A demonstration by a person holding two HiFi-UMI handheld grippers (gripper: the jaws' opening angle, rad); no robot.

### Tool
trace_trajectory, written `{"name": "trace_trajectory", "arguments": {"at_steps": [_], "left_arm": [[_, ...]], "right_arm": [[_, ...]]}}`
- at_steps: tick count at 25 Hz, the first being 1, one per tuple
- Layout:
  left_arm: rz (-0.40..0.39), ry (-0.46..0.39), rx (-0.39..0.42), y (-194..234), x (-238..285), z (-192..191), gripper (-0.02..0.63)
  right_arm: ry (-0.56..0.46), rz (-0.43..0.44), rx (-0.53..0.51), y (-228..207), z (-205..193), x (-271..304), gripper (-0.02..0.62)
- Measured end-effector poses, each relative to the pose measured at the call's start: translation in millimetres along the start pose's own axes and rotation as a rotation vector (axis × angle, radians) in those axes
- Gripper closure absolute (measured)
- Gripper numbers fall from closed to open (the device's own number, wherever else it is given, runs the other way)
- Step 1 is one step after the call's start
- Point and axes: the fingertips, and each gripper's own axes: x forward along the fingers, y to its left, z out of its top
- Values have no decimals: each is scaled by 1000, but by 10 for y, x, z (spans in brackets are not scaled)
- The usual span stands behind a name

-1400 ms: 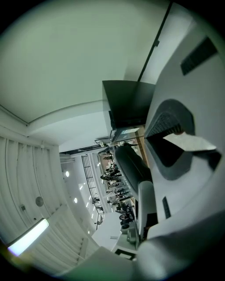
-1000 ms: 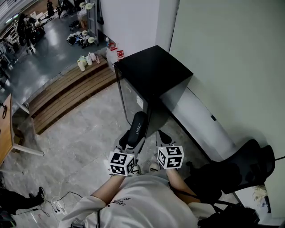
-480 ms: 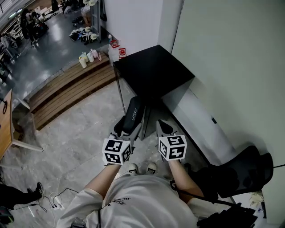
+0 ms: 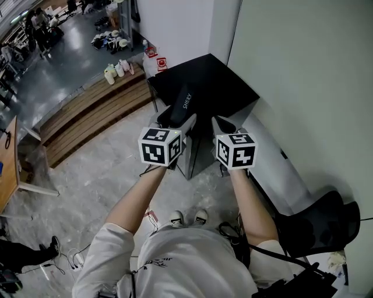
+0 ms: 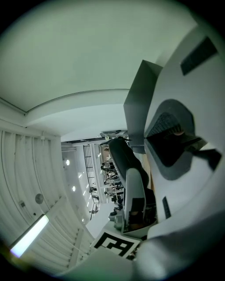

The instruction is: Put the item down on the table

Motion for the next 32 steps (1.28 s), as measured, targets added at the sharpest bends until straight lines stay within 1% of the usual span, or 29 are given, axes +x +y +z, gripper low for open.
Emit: {"name": "trace_trajectory", "arguments": {"at_steps": [4,7,12,15,24,28,32], "left_arm": [[-10,79,-5,142,475,-61,284],[9,141,7,297,788,-174,284],[25,227,79,463,1151,-305,284],[27,272,101,528,1262,-404,284],[4,323,105,535,1440,-535,284],[-12,339,144,531,1540,-583,284],[-4,365,225,552,1566,-601,284]], "right_arm": [[18,-10,13,-126,118,303,591],[38,-20,9,-242,122,501,591],[57,-10,34,-357,99,701,591],[59,2,57,-349,56,761,591],[64,14,73,-435,-5,826,591],[71,26,69,-470,-34,855,592],[78,33,69,-449,-63,885,591]]}}
